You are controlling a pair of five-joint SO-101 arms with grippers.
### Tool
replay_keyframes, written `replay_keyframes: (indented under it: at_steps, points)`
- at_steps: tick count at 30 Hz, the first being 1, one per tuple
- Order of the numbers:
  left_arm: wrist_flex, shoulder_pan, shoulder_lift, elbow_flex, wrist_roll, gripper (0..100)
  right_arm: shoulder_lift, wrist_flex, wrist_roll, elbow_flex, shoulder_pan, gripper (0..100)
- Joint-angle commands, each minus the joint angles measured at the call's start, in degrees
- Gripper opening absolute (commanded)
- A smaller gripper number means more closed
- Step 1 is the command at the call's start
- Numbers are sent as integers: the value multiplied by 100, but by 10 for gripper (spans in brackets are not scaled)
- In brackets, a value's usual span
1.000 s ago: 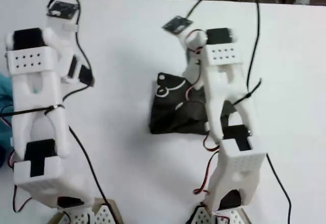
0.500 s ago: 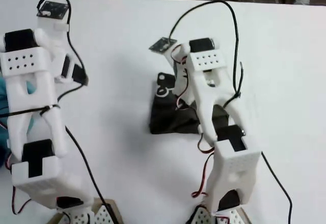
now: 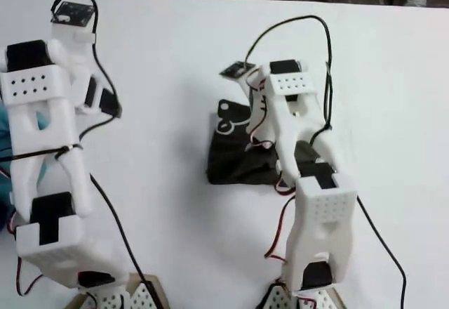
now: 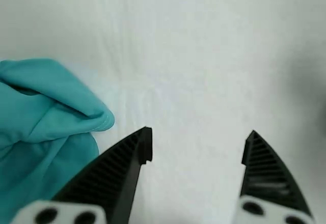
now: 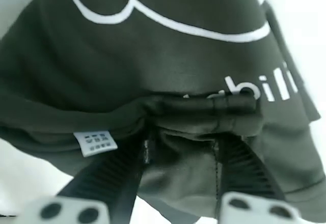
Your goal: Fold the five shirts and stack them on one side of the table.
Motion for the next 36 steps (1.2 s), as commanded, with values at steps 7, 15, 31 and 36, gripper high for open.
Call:
replay_keyframes:
  at_steps: [7,15,31,36]
  points:
    - [-79,-35,-343,-22,-26,301,4,532,-53,-756,119,28]
    - [-88,-35,-343,-48,-26,301,-1314,602,-53,-686,207,21]
    - [-229,-35,-352,-66,-26,301,-3029,576,237,2136,224,25]
    - [-211,-35,-360,-66,-26,301,-3081,585,352,2110,295,132]
